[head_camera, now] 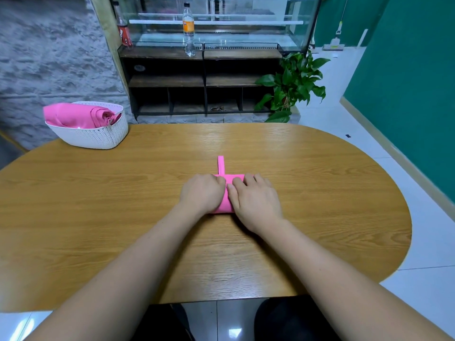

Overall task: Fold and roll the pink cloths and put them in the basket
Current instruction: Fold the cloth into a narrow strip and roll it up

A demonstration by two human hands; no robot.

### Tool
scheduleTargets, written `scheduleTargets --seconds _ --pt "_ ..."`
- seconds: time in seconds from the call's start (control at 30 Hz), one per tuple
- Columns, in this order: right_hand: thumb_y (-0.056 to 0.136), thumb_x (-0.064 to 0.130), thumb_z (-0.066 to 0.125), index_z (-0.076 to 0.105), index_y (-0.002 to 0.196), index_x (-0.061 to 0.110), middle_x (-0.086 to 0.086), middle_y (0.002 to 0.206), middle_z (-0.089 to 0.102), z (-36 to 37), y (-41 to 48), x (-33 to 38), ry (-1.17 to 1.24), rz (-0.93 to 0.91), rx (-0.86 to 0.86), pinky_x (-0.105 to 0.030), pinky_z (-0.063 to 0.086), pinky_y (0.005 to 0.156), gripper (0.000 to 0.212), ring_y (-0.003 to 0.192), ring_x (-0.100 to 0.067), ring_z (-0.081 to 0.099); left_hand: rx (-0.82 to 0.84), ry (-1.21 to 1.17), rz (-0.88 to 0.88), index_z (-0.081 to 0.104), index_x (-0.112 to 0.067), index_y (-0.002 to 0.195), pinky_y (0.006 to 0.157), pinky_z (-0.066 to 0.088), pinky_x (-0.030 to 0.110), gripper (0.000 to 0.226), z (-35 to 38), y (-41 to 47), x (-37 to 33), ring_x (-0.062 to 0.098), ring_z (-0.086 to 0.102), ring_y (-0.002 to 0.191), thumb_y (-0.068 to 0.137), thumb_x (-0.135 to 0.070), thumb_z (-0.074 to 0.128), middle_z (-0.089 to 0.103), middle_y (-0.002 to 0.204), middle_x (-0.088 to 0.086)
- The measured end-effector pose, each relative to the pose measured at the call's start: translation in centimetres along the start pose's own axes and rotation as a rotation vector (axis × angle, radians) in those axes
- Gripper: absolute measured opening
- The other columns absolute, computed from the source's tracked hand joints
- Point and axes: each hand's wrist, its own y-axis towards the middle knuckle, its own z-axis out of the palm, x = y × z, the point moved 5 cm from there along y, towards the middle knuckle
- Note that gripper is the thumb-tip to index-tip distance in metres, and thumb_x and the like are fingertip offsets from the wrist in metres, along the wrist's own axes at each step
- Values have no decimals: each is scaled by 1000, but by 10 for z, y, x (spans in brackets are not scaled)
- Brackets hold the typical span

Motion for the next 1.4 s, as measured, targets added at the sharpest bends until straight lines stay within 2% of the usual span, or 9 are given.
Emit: scheduleTargets --seconds 0.23,0.37,0.53,0.7,0.93,1.0,1.13,1.27,1.4 --pt "107 39 49 72 81 17 -11 74 72 -3 19 1 -44 -28 97 -39 48 60 41 70 -36 69 -354 -18 88 68 -18 89 78 45 43 45 9 -23 7 36 63 93 101 -44 33 69 92 8" --pt "110 49 26 75 102 16 -19 102 76 4 32 -5 95 1 286 -43 50 78 60 96 -42 70 -434 -101 88 67 -19 84 72 46 42 37 12 -25 10 37 63 83 100 -42 42 63 84 7" --pt "109 53 24 75 110 12 -24 116 72 10 43 -9 200 80 487 -43 49 88 65 109 -43 67 -423 -135 82 68 -20 83 69 40 39 32 9 -22 10 35 62 86 102 -39 50 63 84 6" --pt "111 48 23 71 114 21 -14 109 74 6 32 -4 88 -8 297 -43 48 82 55 104 -39 67 -306 -160 50 58 -22 77 66 39 39 36 3 -13 9 39 64 88 105 -39 43 71 91 10" --pt "109 42 37 68 89 17 -12 81 66 4 8 -1 -48 2 57 -44 45 71 45 75 -36 61 -41 -122 -101 76 -18 95 84 51 40 50 2 3 6 40 66 102 105 -41 34 74 107 19" --pt "107 43 38 68 85 17 -14 75 68 3 9 -1 -32 9 48 -43 47 67 45 70 -37 63 -27 -118 -108 77 -19 96 81 49 39 50 3 3 5 40 66 101 105 -42 33 74 107 18" --pt "108 47 34 70 88 18 -13 78 72 1 20 -1 9 -4 112 -41 43 61 51 73 -39 68 -193 -114 -49 65 -22 86 71 40 38 43 5 -8 7 38 66 95 105 -47 35 72 101 13" --pt "108 52 26 74 100 18 -19 99 75 8 36 -9 127 24 239 -43 48 75 59 94 -43 70 -400 -208 23 65 -18 93 70 42 41 29 9 -26 12 37 63 90 105 -40 50 64 96 7" --pt "107 51 26 77 105 14 -23 108 74 14 45 -11 185 78 381 -43 46 79 63 102 -44 68 -511 -246 94 69 -15 98 77 46 42 26 14 -32 17 32 59 89 103 -36 55 64 94 5"
